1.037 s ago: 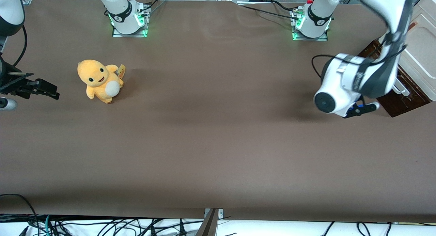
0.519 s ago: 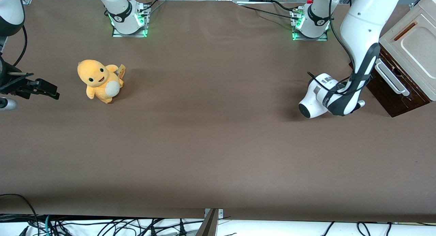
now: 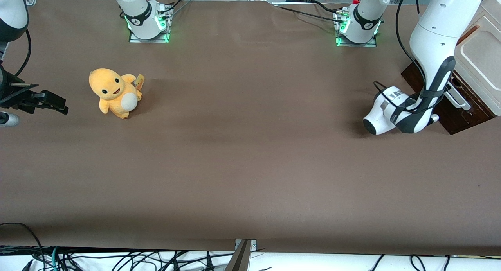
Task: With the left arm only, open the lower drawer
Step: 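Close the left gripper around the white bar handle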
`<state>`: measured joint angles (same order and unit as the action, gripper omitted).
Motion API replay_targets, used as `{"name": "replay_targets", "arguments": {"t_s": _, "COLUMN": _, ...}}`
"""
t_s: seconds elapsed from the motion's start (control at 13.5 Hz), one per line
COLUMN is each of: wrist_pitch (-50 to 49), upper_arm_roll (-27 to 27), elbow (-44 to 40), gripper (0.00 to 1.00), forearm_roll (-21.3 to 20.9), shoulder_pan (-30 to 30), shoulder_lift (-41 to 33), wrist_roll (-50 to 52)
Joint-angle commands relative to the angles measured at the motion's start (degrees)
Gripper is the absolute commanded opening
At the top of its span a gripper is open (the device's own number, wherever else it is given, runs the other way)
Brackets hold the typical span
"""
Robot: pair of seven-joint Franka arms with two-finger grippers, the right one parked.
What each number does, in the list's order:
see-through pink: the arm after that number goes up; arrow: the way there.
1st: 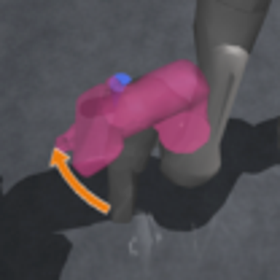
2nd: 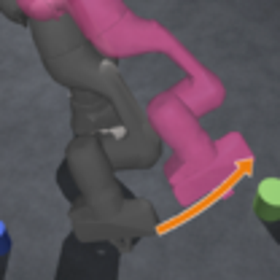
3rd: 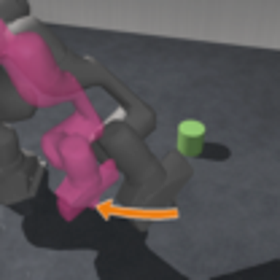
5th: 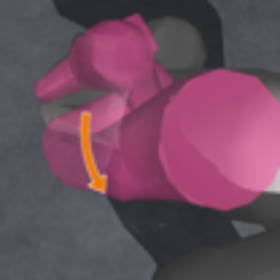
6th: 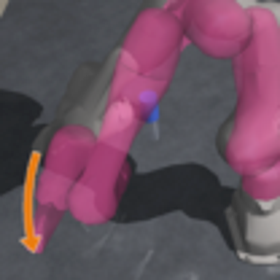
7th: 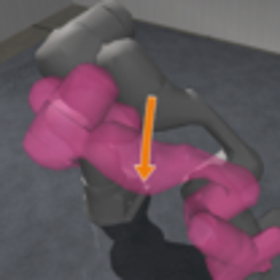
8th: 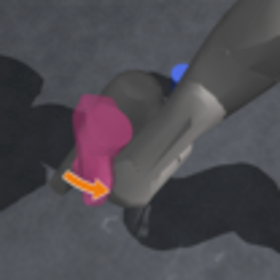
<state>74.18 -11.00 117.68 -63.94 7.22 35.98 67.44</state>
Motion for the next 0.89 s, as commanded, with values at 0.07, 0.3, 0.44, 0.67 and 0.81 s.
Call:
{"name": "replay_targets", "arguments": {"t_s": 0.07, "wrist_pitch": 0.7, "upper_arm_roll": -0.5, "elbow": 2.3, "gripper": 0.51, "forearm_roll": -1.6, "shoulder_pan": 0.5, "shoulder_lift": -1.7, "wrist_roll": 0.3}}
{"name": "replay_targets", "arguments": {"t_s": 0.3, "wrist_pitch": 0.7, "upper_arm_roll": -0.6, "elbow": 2.6, "gripper": 0.38, "forearm_roll": -1.6, "shoulder_pan": 0.7, "shoulder_lift": -1.8, "wrist_roll": 0.3}}
{"name": "replay_targets", "arguments": {"t_s": 0.44, "wrist_pitch": 0.5, "upper_arm_roll": -0.5, "elbow": 2.6, "gripper": 0.37, "forearm_roll": -1.6, "shoulder_pan": 1.6, "shoulder_lift": -1.8, "wrist_roll": 0.2}}
{"name": "replay_targets", "arguments": {"t_s": 0.67, "wrist_pitch": 0.4, "upper_arm_roll": -0.5, "elbow": 2.6, "gripper": 0.35, "forearm_roll": -1.6, "shoulder_pan": 2.0, "shoulder_lift": -1.8, "wrist_roll": 0.2}}
{"name": "replay_targets", "arguments": {"t_s": 0.81, "wrist_pitch": 0.4, "upper_arm_roll": -0.5, "elbow": 2.6, "gripper": 0.18, "forearm_roll": -1.6, "shoulder_pan": 2.0, "shoulder_lift": -1.9, "wrist_roll": 0.2}}
